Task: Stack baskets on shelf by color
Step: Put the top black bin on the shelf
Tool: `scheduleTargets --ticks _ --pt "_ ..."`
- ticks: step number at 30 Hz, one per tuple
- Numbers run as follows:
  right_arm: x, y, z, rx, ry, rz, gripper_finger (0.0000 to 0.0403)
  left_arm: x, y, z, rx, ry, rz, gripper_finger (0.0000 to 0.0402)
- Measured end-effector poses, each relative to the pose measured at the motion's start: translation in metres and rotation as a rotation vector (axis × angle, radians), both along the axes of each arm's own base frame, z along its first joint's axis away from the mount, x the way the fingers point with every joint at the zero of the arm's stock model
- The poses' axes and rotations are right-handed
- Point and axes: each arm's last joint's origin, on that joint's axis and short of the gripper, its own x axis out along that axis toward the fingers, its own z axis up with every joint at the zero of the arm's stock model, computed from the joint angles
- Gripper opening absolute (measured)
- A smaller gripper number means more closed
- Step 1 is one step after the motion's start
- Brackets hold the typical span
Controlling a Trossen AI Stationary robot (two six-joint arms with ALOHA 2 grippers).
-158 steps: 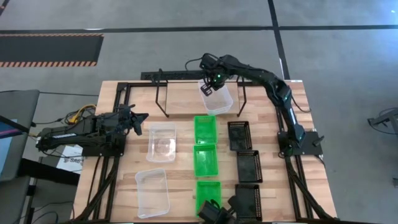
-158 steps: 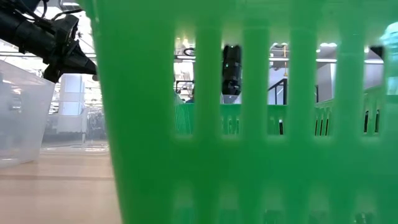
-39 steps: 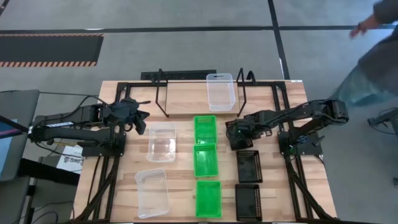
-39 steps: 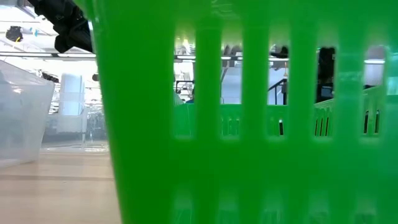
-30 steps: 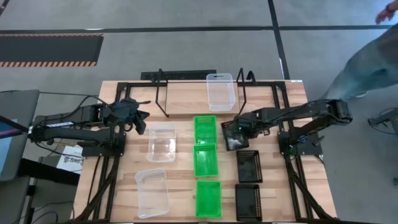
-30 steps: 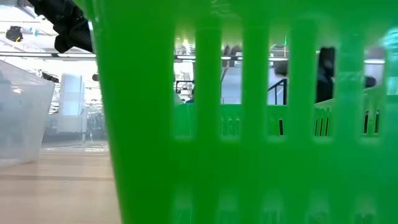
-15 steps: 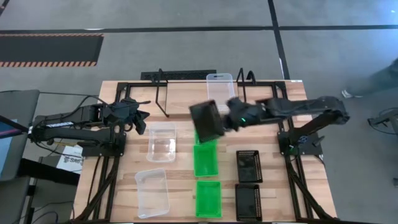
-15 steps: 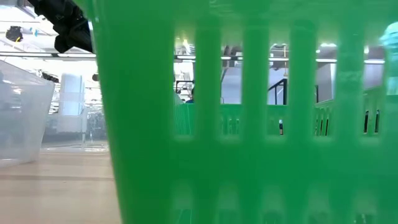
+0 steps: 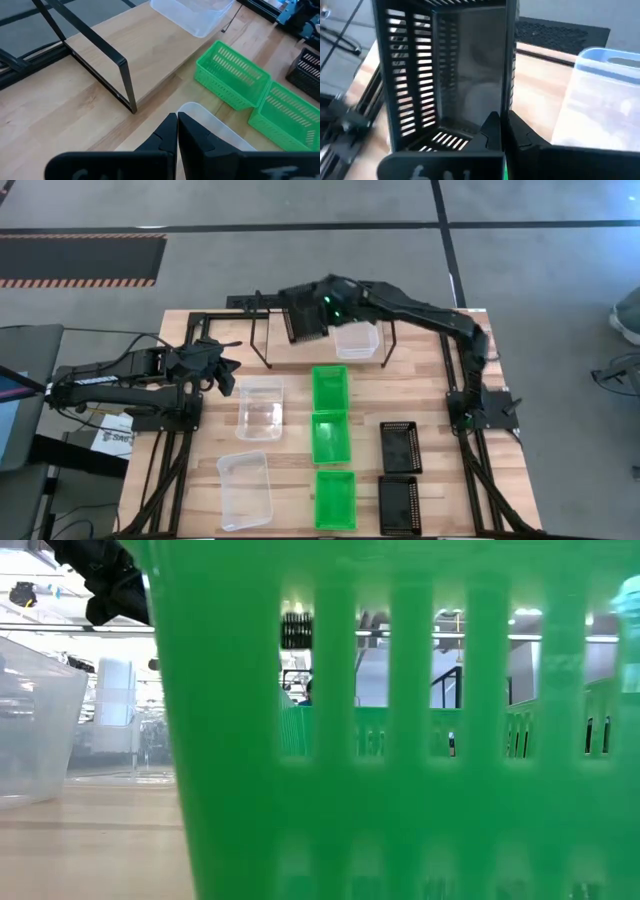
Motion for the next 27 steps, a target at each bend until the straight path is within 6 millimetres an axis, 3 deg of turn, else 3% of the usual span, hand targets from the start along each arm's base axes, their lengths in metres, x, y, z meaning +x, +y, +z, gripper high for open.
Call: scheduleTargets --ticks 7,11,27 --pt "0.032 -0.024 -0.052 0.158 0.061 0.038 0.0002 0.0 0.0 0.0 0.005 0.001 0.006 0.0" --pt "0.036 -0.031 -0.078 0.218 0.145 0.008 0.0002 0.0 0.0 0.0 0.006 0.001 0.006 0.0" --pt "0.03 -0.056 -0.11 0.245 0.28 -0.089 0.0002 0.0 0.0 0.0 0.009 0.003 0.007 0.0"
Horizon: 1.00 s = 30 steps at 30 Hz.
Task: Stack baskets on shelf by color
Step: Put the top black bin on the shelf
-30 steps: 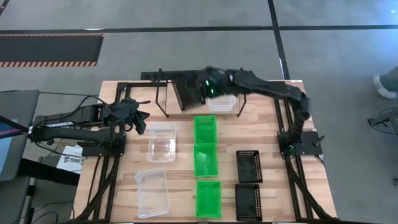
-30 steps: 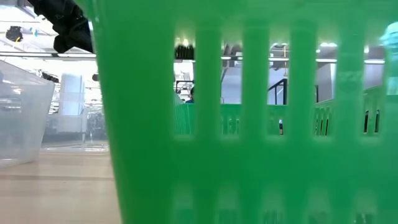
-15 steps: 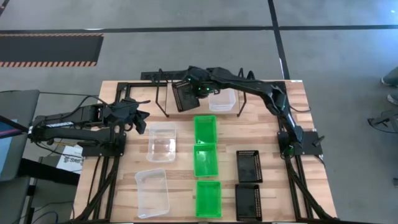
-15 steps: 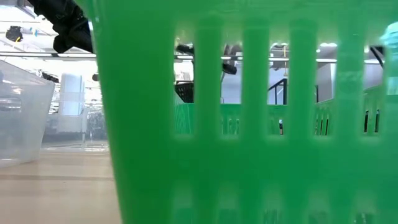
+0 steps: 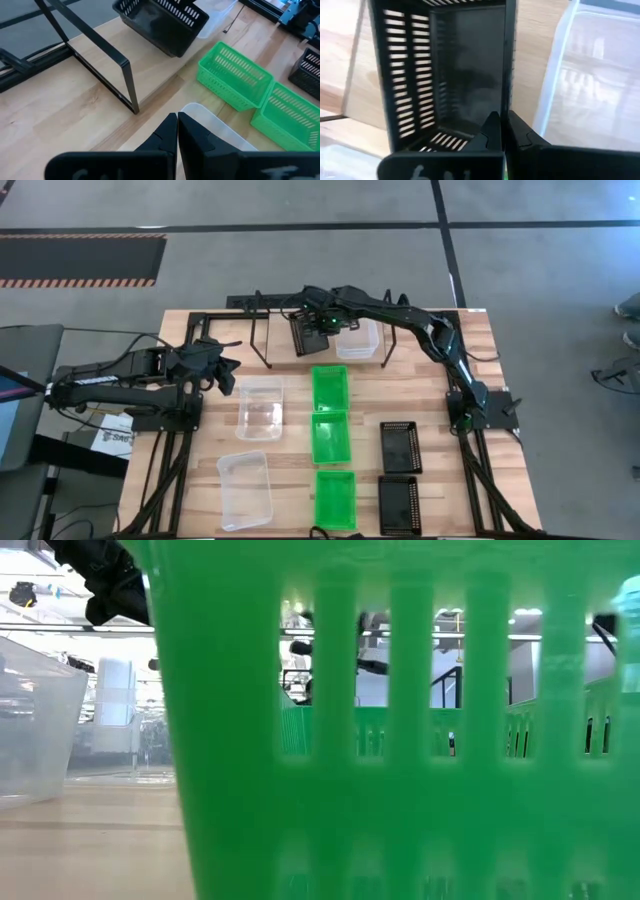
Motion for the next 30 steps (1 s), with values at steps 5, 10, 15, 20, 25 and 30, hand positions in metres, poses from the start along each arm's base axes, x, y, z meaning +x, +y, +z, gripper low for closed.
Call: scheduleTargets --ticks 5,10,15,20,25,30 --pt "-0.003 -0.0032 -0.0001 -0.001 0.016 -0.004 0.0005 0.0 0.0 0.0 0.0 -0.001 0.0 0.0" --pt "-0.0071 -0.0047 -0.0012 0.01 0.049 -0.005 0.0026 0.0 0.0 0.0 0.0 0.0 0.0 0.0" --pt "-0.0066 -0.0049 -0.0008 0.0 0.049 0.017 0.0052 0.0 0.0 0.0 0.0 -0.001 0.0 0.0" --pt "-0.0064 -0.0041 -0.0007 -0.02 0.06 0.017 0.0059 0.0 0.0 0.0 -0.001 -0.001 0.0 0.0" --pt "-0.0063 -0.004 -0.0007 -0.024 0.062 0.02 0.0061 0.0 0.0 0.0 -0.002 -0.001 0.0 0.0" --pt "-0.0051 -0.0019 -0.0004 -0.029 0.063 0.039 0.0061 0.0 0.0 0.0 -0.002 -0.001 0.0 0.0"
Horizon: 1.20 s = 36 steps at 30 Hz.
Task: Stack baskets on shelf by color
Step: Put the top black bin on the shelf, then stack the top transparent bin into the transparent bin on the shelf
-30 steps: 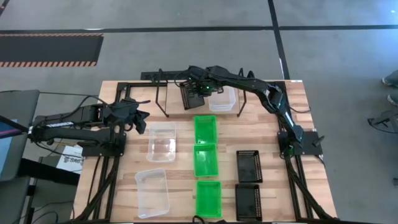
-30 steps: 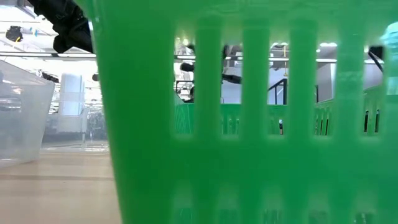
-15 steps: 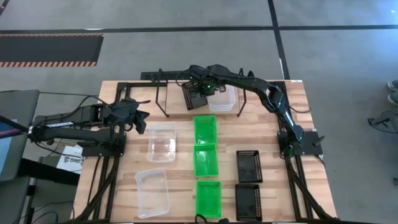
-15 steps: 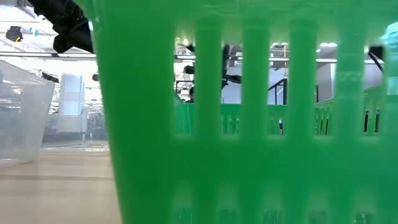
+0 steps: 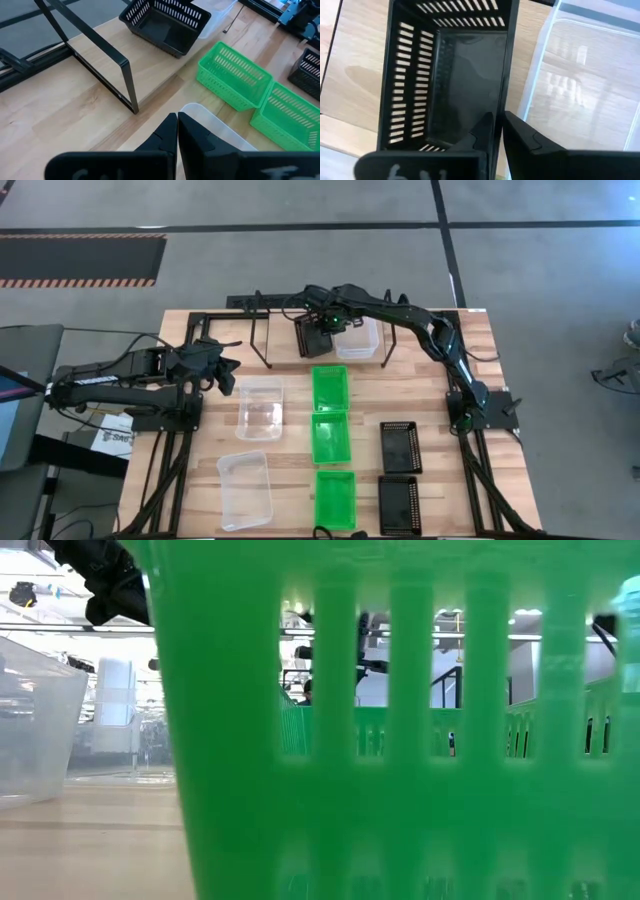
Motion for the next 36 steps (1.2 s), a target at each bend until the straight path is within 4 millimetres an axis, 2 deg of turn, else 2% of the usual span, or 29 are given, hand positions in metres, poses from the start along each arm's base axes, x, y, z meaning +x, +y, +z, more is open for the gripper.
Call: scheduleTargets --ticks 7,21,25,33,36 --pt "0.0 0.005 0.01 -0.016 -0.006 0.048 0.0062 0.0 0.0 0.0 0.0 0.0 0.0 0.0" --pt "0.002 0.005 0.048 -0.062 -0.11 0.144 0.0062 0.0 0.0 0.0 -0.001 -0.001 0.0 0.0" --pt "0.006 0.012 0.058 -0.056 -0.163 0.243 0.006 0.0 0.0 0.0 0.003 0.0 0.005 0.0" --pt "-0.01 0.03 0.047 0.065 0.071 0.306 0.0009 0.0 0.0 0.0 0.003 0.005 0.005 0.0" --pt "-0.013 0.051 0.045 0.113 0.168 0.362 0.0009 -0.001 0.0 -0.001 0.003 0.008 0.005 0.0"
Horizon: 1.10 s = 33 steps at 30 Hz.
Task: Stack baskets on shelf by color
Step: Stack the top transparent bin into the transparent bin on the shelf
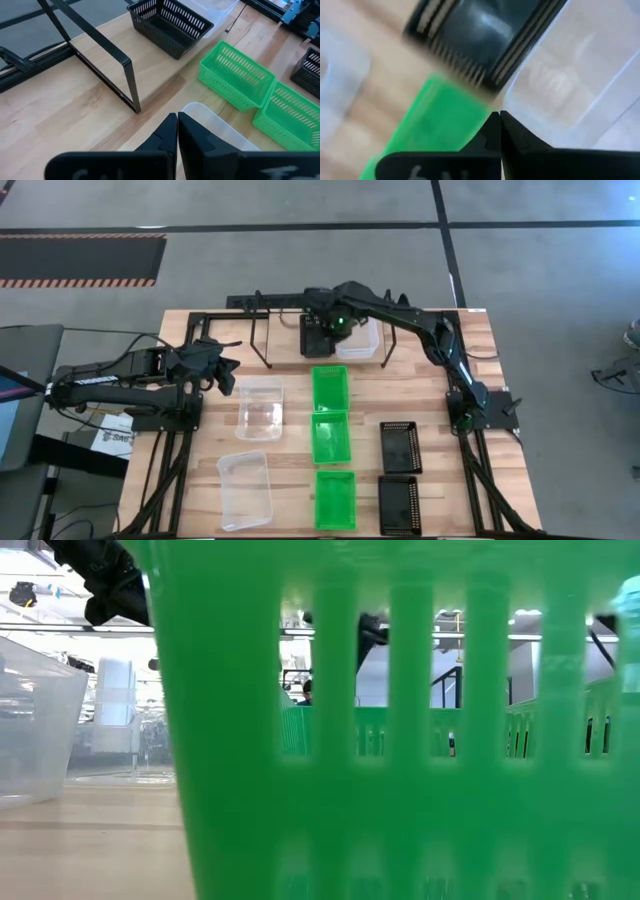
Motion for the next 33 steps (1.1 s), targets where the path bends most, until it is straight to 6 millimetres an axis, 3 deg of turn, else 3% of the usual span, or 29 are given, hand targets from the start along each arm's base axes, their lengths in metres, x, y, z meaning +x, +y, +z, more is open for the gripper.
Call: scheduleTargets --ticks 3,11,18,22,28,33 --pt "0.001 0.029 0.002 0.025 0.03 0.055 0.0007 -0.002 0.0 -0.002 -0.012 0.021 0.008 0.0" --pt "-0.009 0.108 0.044 0.039 -0.085 0.123 0.0008 -0.004 -0.001 -0.005 -0.045 0.049 0.023 0.0" --pt "-0.031 0.153 0.077 -0.061 -0.178 0.063 0.0002 -0.015 -0.002 -0.014 -0.152 0.132 0.134 0.0" --pt "-0.049 0.165 0.099 -0.169 -0.247 0.049 0.0003 -0.018 -0.002 -0.017 -0.195 0.143 0.192 0.0" --pt "-0.088 0.16 0.139 -0.3 -0.356 0.062 0.0003 -0.016 -0.002 -0.015 -0.223 0.102 0.21 0.0" --pt "-0.118 0.152 0.163 -0.321 -0.416 0.109 0.0009 -0.011 -0.004 -0.012 -0.189 0.103 0.059 0.0"
